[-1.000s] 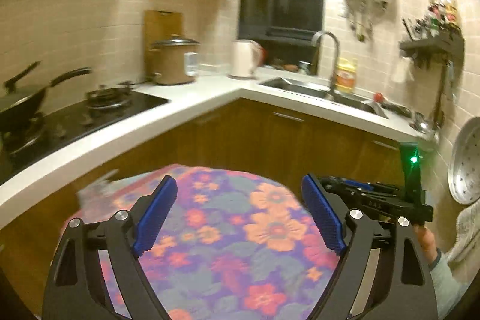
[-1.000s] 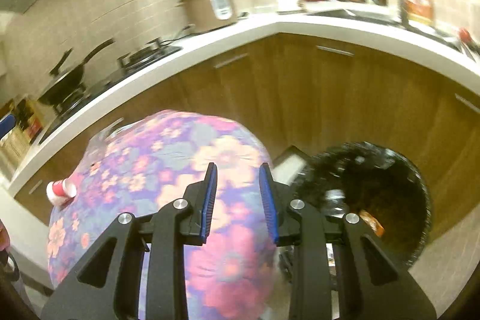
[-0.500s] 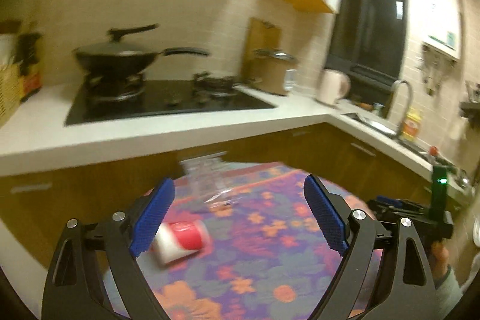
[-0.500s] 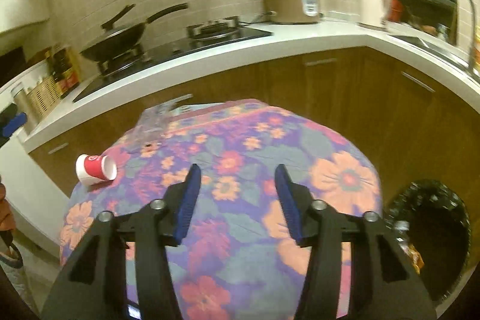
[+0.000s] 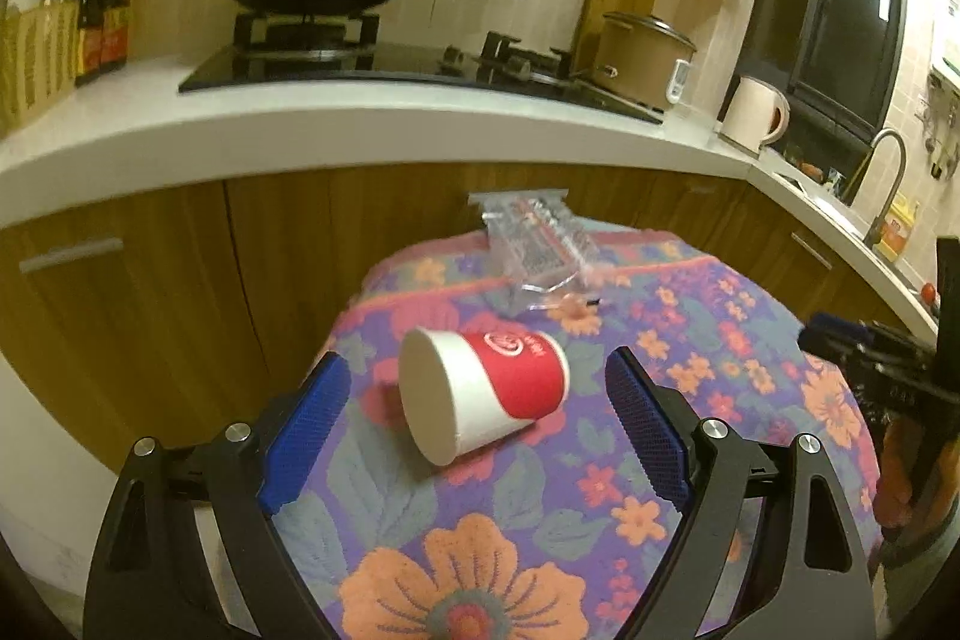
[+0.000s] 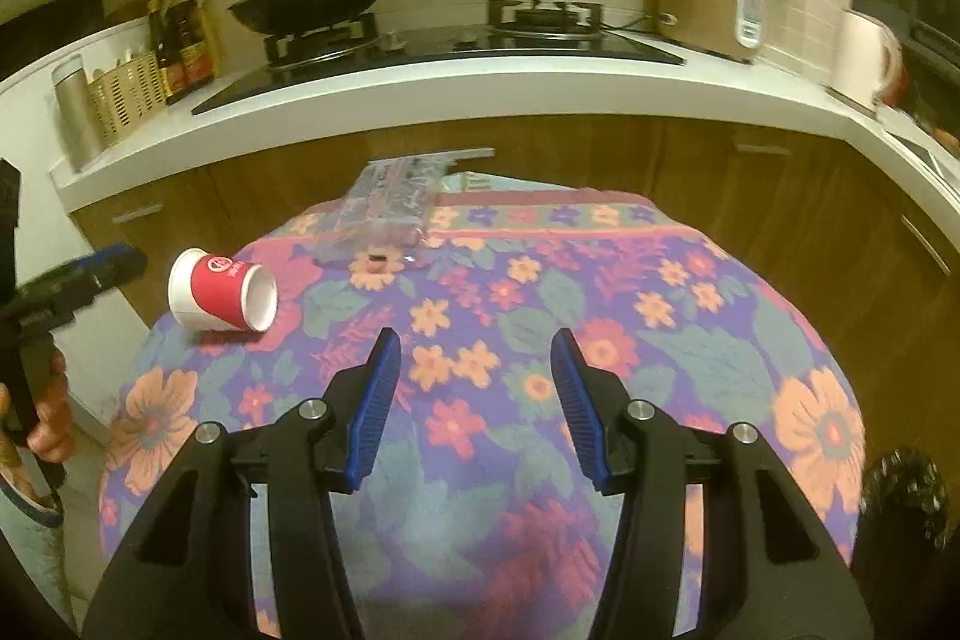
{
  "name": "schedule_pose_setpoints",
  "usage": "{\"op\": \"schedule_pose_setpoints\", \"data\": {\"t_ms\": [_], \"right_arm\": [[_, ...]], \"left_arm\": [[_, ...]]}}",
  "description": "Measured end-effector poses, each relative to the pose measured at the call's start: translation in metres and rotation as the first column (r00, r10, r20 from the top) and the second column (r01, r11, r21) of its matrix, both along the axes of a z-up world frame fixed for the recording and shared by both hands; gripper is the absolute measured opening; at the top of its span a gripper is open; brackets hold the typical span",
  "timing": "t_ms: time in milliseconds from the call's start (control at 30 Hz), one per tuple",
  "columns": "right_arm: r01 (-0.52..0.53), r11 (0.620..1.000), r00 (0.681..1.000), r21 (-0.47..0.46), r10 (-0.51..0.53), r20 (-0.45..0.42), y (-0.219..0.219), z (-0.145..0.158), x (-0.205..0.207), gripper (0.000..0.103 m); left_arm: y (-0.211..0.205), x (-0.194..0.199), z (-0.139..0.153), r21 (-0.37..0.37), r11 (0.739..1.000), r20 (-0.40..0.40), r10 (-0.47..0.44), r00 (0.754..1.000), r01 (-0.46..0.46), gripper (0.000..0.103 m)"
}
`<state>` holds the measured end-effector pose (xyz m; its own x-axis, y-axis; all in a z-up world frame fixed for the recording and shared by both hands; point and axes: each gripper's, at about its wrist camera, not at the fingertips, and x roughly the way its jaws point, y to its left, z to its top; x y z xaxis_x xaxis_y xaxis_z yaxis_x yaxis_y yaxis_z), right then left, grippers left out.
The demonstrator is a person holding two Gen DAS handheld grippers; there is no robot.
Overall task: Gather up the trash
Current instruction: 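Grasp the red-and-white paper cup with left tool while right tool grasps the plastic wrapper, then carry the cup in left tool while right tool carries the wrapper to the bin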
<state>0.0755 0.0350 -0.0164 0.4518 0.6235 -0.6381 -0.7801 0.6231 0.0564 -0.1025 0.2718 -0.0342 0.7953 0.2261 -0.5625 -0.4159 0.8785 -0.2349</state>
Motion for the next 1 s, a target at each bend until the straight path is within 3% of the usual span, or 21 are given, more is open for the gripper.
{"op": "schedule_pose_setpoints", "data": {"t_ms": [200,233,300,433,500,733,767,833,933,1000], "right_arm": [[-0.064,0.997,0.996,0.038,0.066,-0.053,0.058,-0.006,0.026,0.049],[-0.066,0.996,0.996,0.052,0.069,-0.062,0.065,-0.008,0.031,0.053],[-0.057,0.994,0.995,0.089,0.064,-0.073,0.085,-0.012,0.042,0.063],[-0.05,0.992,0.993,0.115,0.062,-0.104,0.12,-0.025,0.063,0.065],[-0.057,0.994,0.993,0.099,0.066,-0.099,0.137,-0.029,0.069,0.065],[-0.055,0.998,0.988,-0.019,0.051,-0.143,0.177,-0.059,0.083,0.064],[-0.061,0.998,0.988,-0.026,0.057,-0.146,0.178,-0.06,0.083,0.064],[-0.079,0.996,0.986,-0.052,0.07,-0.148,0.181,-0.063,0.08,0.042],[-0.089,0.994,0.987,-0.069,0.079,-0.14,0.18,-0.065,0.076,0.019],[-0.091,0.993,0.988,-0.074,0.08,-0.134,0.177,-0.065,0.075,0.011]], "left_arm": [[0.021,0.004,-0.022,-0.12,0.993,0.021,0.019,1.0,-0.016,0.079],[0.022,0.006,-0.024,-0.137,0.991,0.026,0.014,1.0,-0.01,0.077],[0.024,0.012,-0.028,-0.164,0.986,0.031,-0.003,1.0,0.008,0.067],[0.022,0.025,-0.039,-0.193,0.98,0.02,-0.036,0.999,0.039,0.058],[0.02,0.032,-0.045,-0.213,0.975,0.014,-0.059,0.998,0.061,0.044],[0.005,0.045,-0.046,-0.21,0.969,0.03,-0.126,0.992,0.13,0.014],[0.001,0.046,-0.046,-0.195,0.973,0.023,-0.124,0.992,0.127,0.002],[-0.006,0.047,-0.044,-0.159,0.982,-0.003,-0.103,0.995,0.101,0.0],[-0.018,0.047,-0.04,-0.111,0.991,-0.016,-0.08,0.997,0.078,0.0],[-0.025,0.045,-0.035,-0.089,0.993,-0.013,-0.076,0.997,0.074,0.0]]}}
